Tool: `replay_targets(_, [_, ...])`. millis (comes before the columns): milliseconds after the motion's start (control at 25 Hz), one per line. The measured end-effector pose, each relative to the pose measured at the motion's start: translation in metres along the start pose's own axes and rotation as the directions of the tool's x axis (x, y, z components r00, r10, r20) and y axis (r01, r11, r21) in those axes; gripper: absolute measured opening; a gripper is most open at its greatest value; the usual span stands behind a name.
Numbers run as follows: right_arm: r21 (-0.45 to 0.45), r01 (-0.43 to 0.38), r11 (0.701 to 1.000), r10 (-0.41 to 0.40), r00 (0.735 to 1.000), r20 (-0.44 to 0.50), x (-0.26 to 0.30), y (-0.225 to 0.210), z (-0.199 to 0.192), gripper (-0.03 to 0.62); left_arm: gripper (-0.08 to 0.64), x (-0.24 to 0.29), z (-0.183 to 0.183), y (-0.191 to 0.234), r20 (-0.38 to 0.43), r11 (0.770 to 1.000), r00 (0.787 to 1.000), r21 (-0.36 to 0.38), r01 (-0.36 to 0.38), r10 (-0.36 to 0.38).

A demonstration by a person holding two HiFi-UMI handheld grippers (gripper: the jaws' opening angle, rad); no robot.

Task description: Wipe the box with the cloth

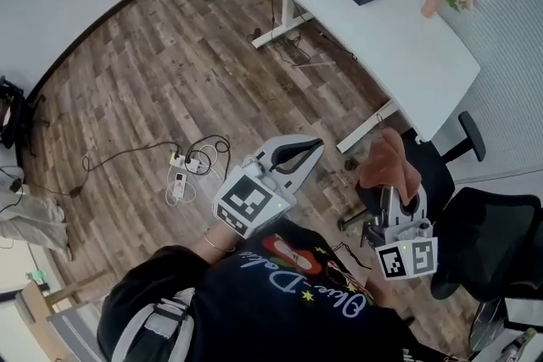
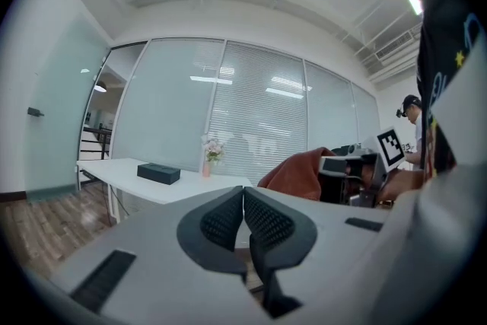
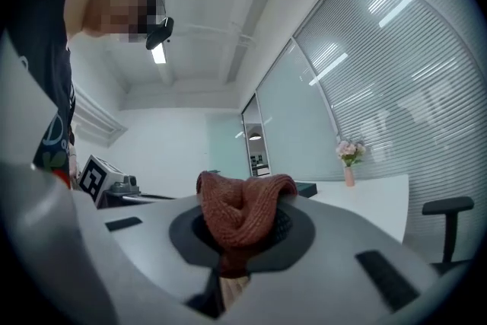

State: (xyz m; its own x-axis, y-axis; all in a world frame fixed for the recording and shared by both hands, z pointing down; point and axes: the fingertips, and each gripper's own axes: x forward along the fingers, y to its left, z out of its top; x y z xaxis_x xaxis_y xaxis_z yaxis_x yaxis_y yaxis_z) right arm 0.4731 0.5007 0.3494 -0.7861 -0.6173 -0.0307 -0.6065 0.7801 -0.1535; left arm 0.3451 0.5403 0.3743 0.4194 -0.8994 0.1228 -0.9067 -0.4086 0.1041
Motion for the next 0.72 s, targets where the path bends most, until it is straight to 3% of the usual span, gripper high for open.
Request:
replay_targets(280, [0.006, 0.107, 0.994, -0.107, 0.994, 0.019, 0.056, -0.037, 0.011, 0.026, 0.003, 0.055, 0.027, 0.055, 0.020, 0.995, 0.996, 0.034, 0.091, -0.092])
replay_targets(720, [0.017, 0.079, 0.997, -0.079, 0.997, -0.007, 0.181, -0.033, 0.002, 0.026, 0.003, 0.074, 0.034, 0.179, 0.023, 0.999, 0.999, -0.008, 0.049, -0.048])
